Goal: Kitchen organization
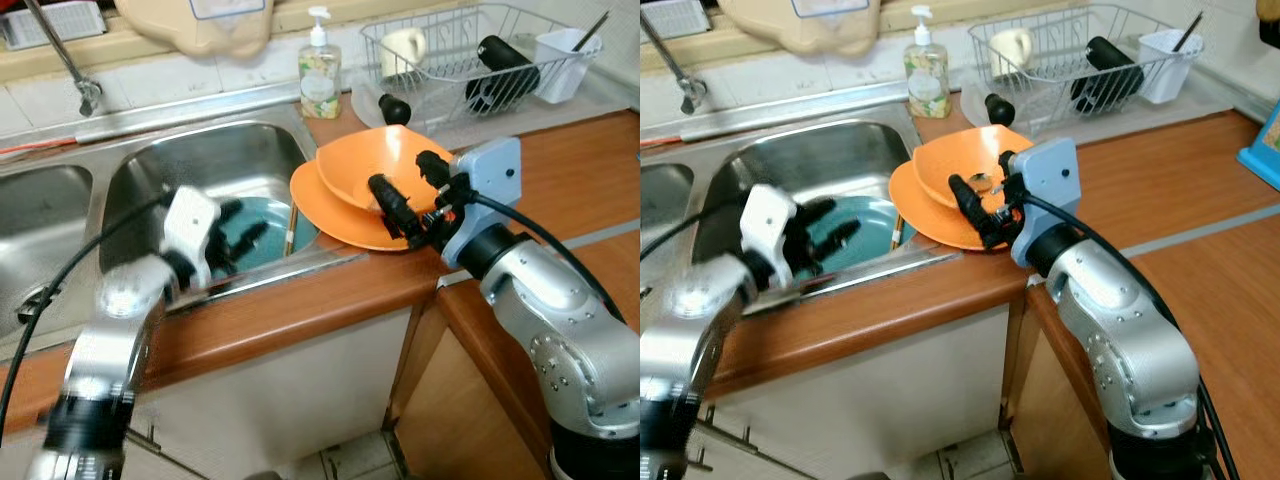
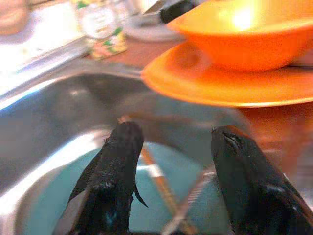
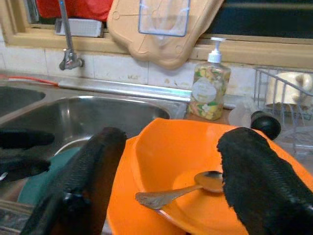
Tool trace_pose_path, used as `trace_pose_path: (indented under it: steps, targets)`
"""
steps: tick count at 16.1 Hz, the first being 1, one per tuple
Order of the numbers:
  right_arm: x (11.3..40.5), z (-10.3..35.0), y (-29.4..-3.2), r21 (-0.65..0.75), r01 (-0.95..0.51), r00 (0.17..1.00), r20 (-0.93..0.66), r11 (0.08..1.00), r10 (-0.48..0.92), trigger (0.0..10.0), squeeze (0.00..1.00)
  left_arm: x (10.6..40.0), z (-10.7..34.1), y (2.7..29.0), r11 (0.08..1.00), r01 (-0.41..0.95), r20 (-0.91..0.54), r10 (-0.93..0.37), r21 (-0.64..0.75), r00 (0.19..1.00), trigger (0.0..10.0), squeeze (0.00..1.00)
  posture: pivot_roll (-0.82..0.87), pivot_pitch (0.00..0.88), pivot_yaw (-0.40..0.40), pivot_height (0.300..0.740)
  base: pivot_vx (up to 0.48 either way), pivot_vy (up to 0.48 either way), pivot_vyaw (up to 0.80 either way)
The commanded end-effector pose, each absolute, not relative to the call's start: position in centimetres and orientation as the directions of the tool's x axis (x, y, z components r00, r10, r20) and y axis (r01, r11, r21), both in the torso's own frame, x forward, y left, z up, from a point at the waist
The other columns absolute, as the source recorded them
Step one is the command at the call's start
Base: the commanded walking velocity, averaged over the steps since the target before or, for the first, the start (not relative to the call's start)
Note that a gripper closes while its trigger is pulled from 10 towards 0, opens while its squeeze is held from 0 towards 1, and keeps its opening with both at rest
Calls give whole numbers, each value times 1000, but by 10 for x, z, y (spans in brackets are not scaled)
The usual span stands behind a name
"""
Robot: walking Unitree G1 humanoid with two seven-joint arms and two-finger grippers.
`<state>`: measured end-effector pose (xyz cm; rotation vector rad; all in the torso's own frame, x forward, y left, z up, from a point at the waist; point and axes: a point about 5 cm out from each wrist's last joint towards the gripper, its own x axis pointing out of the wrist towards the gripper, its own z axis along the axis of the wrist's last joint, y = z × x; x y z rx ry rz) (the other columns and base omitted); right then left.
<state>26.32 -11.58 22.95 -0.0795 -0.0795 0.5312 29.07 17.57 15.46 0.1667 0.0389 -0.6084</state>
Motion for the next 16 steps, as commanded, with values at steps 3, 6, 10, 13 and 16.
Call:
trace_pose_path:
  steps: [3, 6, 10, 13, 16]
  targets:
    - [261, 222, -98, -101, -541, 836, 41, 835, 547, 10000, 0, 272, 156, 161, 756, 650, -76, -645, 79, 760, 10000, 1000, -26, 0, 122, 740, 0, 0, 0]
    - [267, 214, -93, -104, -500, 864, 4, 860, 503, 10000, 0, 267, 157, 151, 749, 659, -73, -654, 75, 753, 10000, 0, -21, 0, 117, 740, 0, 0, 0]
    - [276, 203, -106, -51, -394, 919, -30, 918, 393, 10000, 0, 263, 157, 141, 730, 681, -74, -677, 59, 732, 10000, 0, -22, 0, 118, 740, 0, 0, 0]
    - [276, 202, -113, -46, -380, 925, -37, 924, 378, 10000, 0, 261, 156, 139, 717, 694, -88, -689, 61, 720, 10000, 0, -21, 0, 120, 740, 0, 0, 0]
    - [275, 200, -122, -42, -362, 932, -48, 931, 360, 10000, 0, 259, 154, 137, 703, 708, -105, -701, 62, 705, 10000, 0, -27, 0, 126, 740, 0, 0, 0]
